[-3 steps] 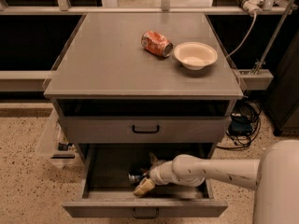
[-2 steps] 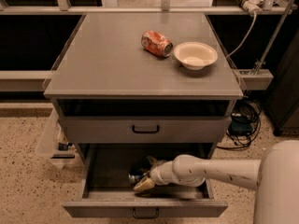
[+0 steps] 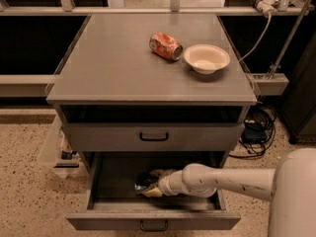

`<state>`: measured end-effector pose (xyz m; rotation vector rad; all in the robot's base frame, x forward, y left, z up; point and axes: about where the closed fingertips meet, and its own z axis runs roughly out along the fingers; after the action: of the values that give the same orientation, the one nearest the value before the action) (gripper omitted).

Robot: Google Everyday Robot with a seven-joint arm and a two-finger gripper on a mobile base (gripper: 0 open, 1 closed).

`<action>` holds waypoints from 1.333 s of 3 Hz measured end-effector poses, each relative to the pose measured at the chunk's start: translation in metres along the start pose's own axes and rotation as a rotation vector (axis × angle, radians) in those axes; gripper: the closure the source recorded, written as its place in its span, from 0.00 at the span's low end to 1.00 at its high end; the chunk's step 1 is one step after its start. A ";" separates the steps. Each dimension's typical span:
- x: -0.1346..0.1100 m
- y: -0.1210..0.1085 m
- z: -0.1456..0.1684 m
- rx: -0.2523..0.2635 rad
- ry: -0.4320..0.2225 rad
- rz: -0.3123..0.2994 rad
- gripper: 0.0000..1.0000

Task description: Pick redbull can from middle drawer and place on counter

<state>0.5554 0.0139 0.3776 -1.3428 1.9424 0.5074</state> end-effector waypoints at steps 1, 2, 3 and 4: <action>0.000 0.000 0.000 0.000 0.000 0.000 0.87; 0.000 0.000 0.000 0.000 0.000 0.000 1.00; -0.003 0.001 -0.001 0.000 -0.012 0.000 1.00; -0.019 0.001 -0.031 0.042 -0.037 0.023 1.00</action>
Offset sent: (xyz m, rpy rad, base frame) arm 0.0000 0.0000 0.0000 0.0000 0.0000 0.0000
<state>0.5483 0.0058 0.4124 -1.2779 1.9304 0.4967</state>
